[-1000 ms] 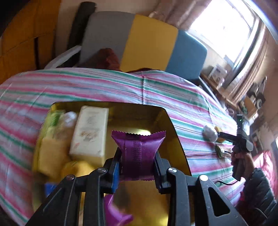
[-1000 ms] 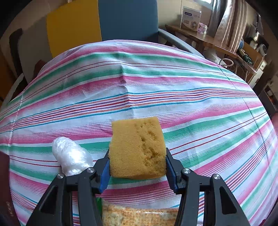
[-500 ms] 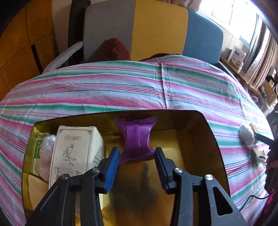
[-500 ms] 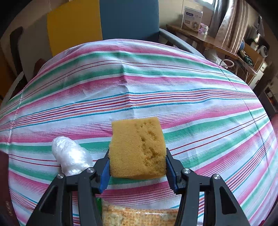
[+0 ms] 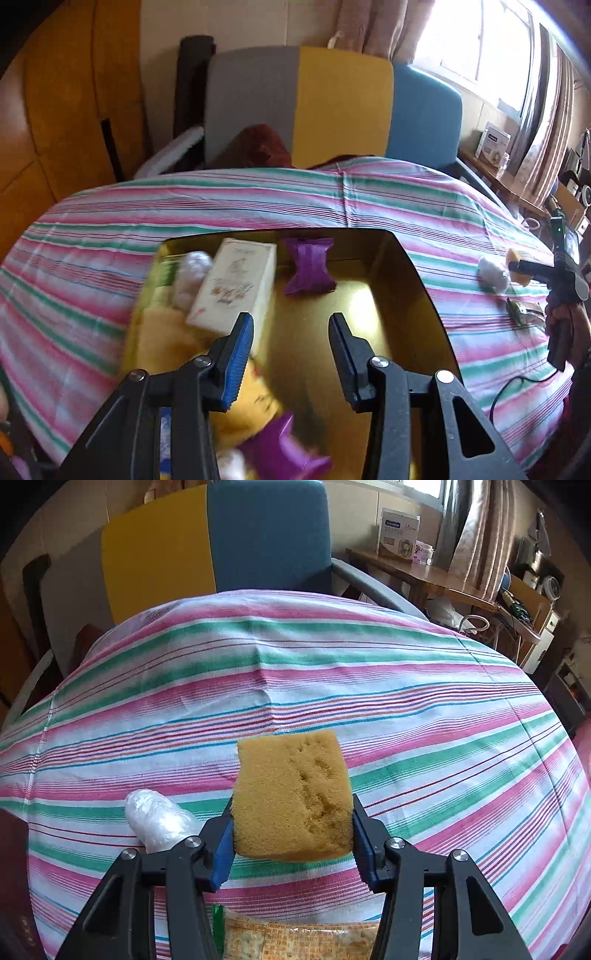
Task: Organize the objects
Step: 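Open the left tool to drop the purple packet into the tray, then carry the yellow sponge into the gold tray and open the right tool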
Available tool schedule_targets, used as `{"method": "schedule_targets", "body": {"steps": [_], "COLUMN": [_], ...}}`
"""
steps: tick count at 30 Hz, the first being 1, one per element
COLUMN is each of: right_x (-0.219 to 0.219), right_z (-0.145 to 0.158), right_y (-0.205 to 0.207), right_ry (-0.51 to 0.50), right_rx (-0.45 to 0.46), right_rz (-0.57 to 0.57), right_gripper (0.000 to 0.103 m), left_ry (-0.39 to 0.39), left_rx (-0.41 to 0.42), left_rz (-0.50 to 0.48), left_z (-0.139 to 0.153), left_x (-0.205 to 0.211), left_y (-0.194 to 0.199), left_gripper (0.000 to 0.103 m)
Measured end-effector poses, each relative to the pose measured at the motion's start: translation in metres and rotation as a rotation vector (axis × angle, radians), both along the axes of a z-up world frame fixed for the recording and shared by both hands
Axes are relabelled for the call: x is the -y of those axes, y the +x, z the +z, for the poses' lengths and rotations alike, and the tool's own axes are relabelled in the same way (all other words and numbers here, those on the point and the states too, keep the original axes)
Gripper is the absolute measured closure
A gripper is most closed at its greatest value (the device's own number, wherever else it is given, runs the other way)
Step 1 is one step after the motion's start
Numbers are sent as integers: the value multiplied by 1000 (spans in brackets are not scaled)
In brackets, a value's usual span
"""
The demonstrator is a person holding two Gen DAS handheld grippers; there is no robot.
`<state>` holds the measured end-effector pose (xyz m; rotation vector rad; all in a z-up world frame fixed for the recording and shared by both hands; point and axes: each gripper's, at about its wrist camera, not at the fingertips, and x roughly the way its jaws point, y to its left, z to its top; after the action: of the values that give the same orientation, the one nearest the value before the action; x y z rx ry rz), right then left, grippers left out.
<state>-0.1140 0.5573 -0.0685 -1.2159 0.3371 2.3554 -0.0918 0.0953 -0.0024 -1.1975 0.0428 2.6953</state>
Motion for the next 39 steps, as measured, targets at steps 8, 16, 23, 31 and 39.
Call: {"method": "schedule_targets", "body": {"steps": [8, 16, 23, 31, 39], "right_x": [19, 58, 130, 242, 328], "right_z": [22, 29, 49, 57, 33], "right_y": [5, 9, 19, 27, 17], "right_ry": [21, 4, -40, -205, -271], "right_rx": [-67, -59, -74, -62, 27], "right_rz": [22, 100, 267, 491, 569], "right_gripper": [49, 49, 49, 48, 48], "left_ry": [-10, -7, -6, 2, 18], "left_rx": [0, 9, 5, 10, 35], "left_rz": [60, 89, 101, 111, 134], "left_z": [5, -4, -5, -7, -19], "left_x": [30, 47, 57, 69, 90], "left_y": [25, 42, 48, 52, 58], "left_gripper": [61, 61, 61, 61, 61]}}
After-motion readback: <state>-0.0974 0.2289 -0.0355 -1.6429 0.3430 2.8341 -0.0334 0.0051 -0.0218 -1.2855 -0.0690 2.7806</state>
